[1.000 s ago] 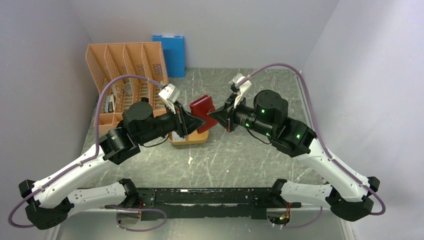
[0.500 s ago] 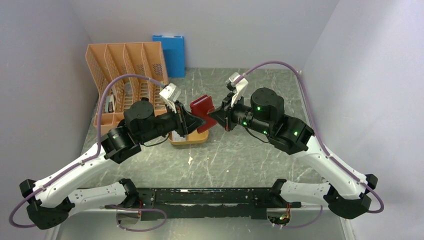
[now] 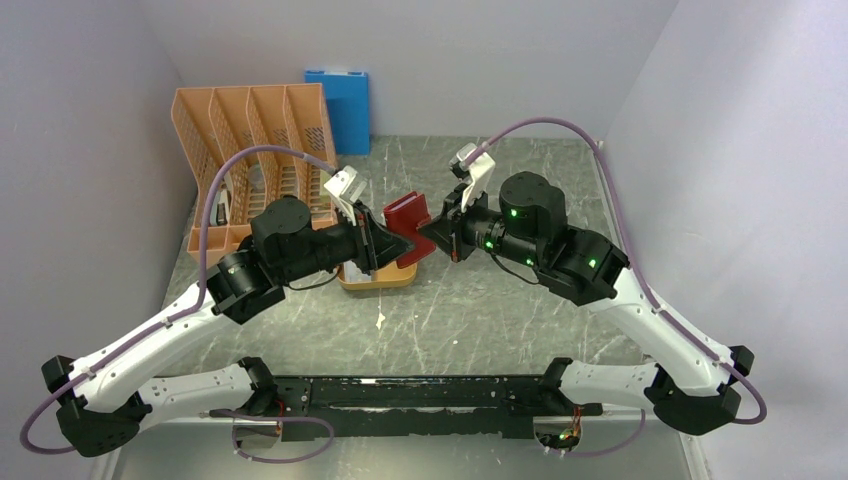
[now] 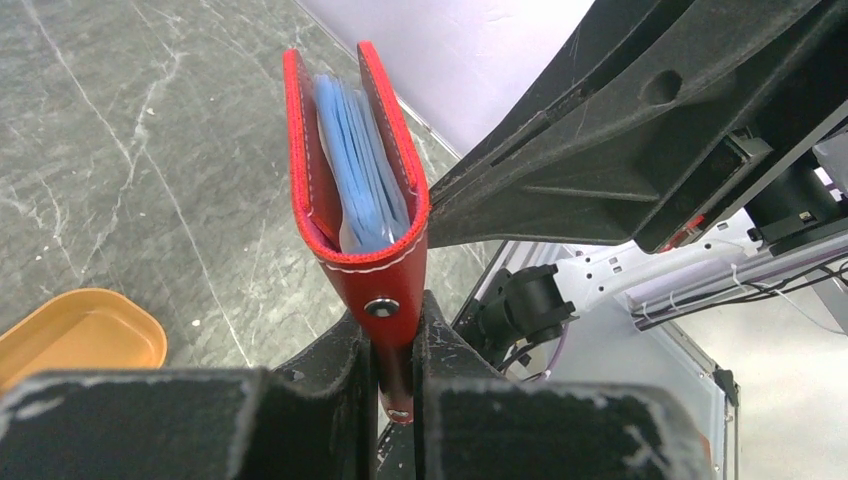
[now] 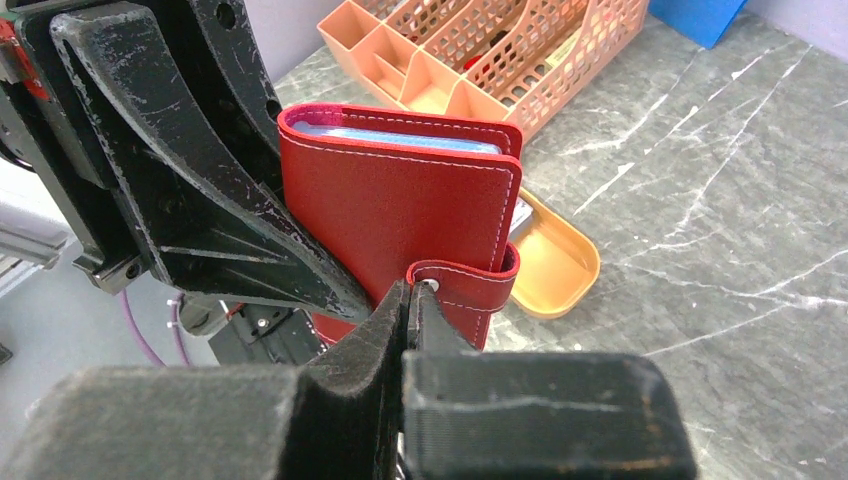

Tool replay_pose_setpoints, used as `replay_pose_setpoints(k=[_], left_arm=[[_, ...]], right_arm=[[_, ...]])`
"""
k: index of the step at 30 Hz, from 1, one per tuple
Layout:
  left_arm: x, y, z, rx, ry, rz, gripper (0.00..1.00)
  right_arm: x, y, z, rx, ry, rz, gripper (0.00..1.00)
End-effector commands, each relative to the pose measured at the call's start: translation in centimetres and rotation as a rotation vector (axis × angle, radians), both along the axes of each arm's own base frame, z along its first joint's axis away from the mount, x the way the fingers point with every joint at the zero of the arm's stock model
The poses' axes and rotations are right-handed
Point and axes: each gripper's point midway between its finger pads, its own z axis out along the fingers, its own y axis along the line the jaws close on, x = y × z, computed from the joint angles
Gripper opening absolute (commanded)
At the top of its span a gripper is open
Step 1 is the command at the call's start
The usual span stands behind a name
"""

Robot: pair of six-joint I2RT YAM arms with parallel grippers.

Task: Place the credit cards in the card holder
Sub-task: Close the card holder.

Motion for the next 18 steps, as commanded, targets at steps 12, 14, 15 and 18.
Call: replay_pose_setpoints(k=[12, 14, 15, 18], left_arm=[[-10.5, -1.1, 11.6, -0.365, -0.174, -0.494, 0.05], [-10.5, -1.2, 11.6, -0.37, -0.17, -0.496, 0.05], [-10.5, -1.2, 11.7, -0.375, -0.172, -0.499, 0.05], [-10.8, -1.2, 11.9, -0.381, -0.173, -0.512, 0.05]], right_arm=[[1.3, 3.2, -3.8, -0.062, 0.092, 0.016, 0.0], [1.2, 3.4, -4.2, -0.071, 0.1, 0.02, 0.0], [1.2, 3.5, -4.3, -0.073, 0.103, 0.022, 0.0], [1.0, 3.8, -4.6, -0.08, 0.11, 0.029, 0.0]])
